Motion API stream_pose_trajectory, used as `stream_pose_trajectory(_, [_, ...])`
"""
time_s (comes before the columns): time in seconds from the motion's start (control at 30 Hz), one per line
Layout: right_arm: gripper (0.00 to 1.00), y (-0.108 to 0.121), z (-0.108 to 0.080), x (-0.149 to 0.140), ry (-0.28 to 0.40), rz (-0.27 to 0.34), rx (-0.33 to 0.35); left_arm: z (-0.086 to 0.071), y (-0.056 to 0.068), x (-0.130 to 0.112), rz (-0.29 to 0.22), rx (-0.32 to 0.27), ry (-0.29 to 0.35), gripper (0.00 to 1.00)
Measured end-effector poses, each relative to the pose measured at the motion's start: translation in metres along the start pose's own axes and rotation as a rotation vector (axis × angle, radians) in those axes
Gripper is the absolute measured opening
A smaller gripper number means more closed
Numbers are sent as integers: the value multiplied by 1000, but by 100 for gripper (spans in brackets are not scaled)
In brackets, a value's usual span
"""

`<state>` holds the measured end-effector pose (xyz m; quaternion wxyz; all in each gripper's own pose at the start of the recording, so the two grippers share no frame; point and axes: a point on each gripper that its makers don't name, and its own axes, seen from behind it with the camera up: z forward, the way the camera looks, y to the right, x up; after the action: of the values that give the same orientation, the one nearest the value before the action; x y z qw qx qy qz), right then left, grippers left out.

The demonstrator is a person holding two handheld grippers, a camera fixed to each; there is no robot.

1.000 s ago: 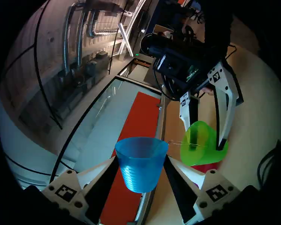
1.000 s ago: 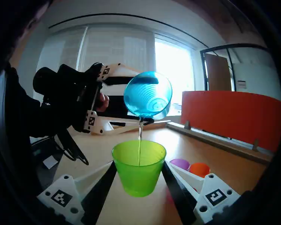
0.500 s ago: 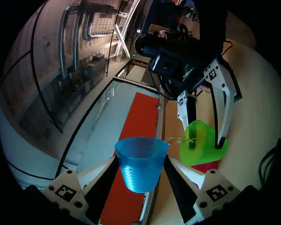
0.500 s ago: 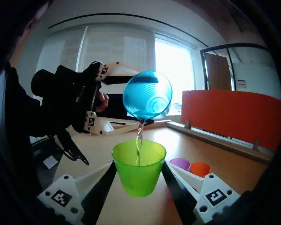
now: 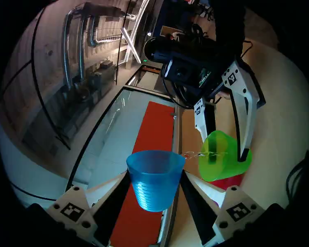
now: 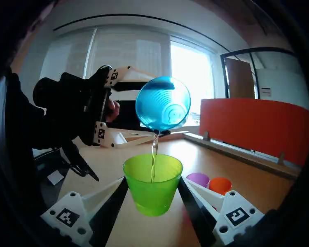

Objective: Pour water

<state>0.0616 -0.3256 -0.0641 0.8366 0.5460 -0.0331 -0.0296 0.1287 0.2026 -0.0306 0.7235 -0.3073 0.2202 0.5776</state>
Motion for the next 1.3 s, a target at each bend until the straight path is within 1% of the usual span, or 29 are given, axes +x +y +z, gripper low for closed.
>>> stream_pose_trajectory(0.77, [86, 1, -1, 0, -4, -2, -1, -1, -1, 2, 66, 3, -10, 83])
stream_pose_trajectory(1.07, [86, 1, -1, 0, -5, -3, -3, 0, 2, 2, 102, -8, -17, 83])
stream_pose_trajectory(1.3, [86, 1, -1, -1, -7, -5, -4, 0, 1, 2, 129, -6, -19, 83])
